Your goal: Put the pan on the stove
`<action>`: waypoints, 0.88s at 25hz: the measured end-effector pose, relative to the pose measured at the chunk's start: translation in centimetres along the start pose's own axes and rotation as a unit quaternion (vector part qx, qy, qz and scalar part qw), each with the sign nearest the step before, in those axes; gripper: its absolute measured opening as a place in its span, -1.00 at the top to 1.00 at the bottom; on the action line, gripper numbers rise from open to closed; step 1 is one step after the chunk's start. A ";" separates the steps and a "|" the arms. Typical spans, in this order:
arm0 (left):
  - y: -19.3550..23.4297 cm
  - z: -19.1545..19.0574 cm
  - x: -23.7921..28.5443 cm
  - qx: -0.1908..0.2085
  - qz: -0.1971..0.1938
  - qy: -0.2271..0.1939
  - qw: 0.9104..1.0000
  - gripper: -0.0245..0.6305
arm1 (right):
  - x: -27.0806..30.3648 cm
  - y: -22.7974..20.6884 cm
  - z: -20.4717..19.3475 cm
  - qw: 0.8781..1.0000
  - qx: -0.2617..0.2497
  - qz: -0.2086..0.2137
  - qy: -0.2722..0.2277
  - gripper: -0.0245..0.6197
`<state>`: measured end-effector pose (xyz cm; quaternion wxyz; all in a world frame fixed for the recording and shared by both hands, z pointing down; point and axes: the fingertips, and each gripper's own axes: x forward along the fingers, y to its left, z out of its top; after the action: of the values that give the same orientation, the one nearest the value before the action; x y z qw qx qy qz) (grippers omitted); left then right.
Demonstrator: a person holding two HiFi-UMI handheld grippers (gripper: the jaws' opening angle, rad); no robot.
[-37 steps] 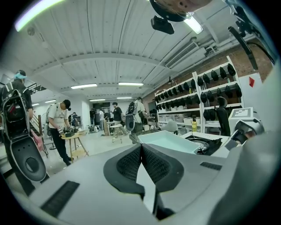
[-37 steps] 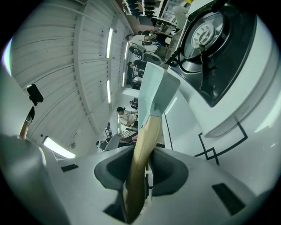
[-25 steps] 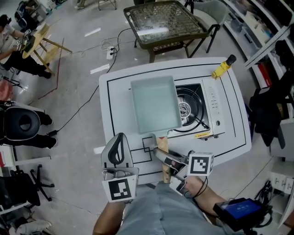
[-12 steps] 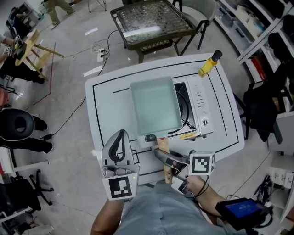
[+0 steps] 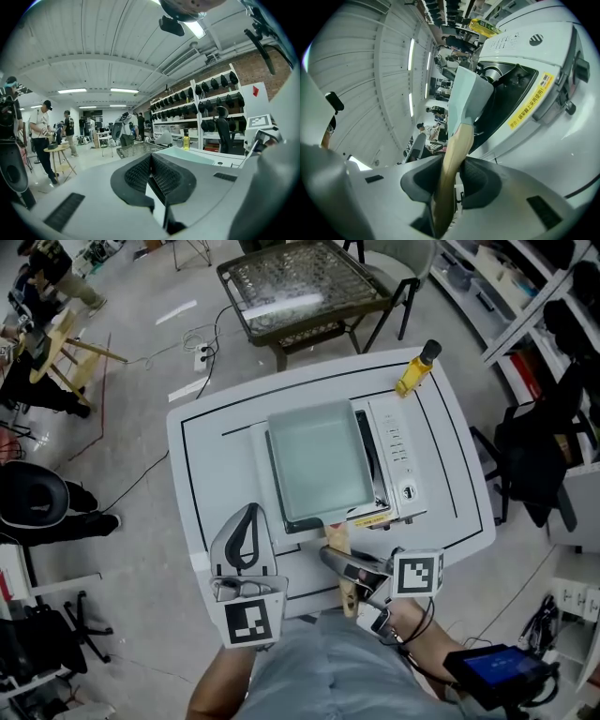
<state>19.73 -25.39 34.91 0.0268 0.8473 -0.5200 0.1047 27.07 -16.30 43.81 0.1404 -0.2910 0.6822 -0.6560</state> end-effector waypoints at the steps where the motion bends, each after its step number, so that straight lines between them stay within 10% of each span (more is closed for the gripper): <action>1: -0.1 0.0 0.1 0.000 0.000 0.000 1.000 0.87 | -0.1 0.0 0.1 1.000 0.001 0.001 0.001 0.52; 22: 0.3 0.9 0.4 -0.002 0.003 0.002 1.000 0.87 | 0.0 0.9 1.0 1.000 0.030 0.007 0.001 0.52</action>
<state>19.79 -26.06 34.09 0.0295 0.8457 -0.5224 0.1055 27.45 -17.18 42.79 0.1534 -0.2808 0.6641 -0.6757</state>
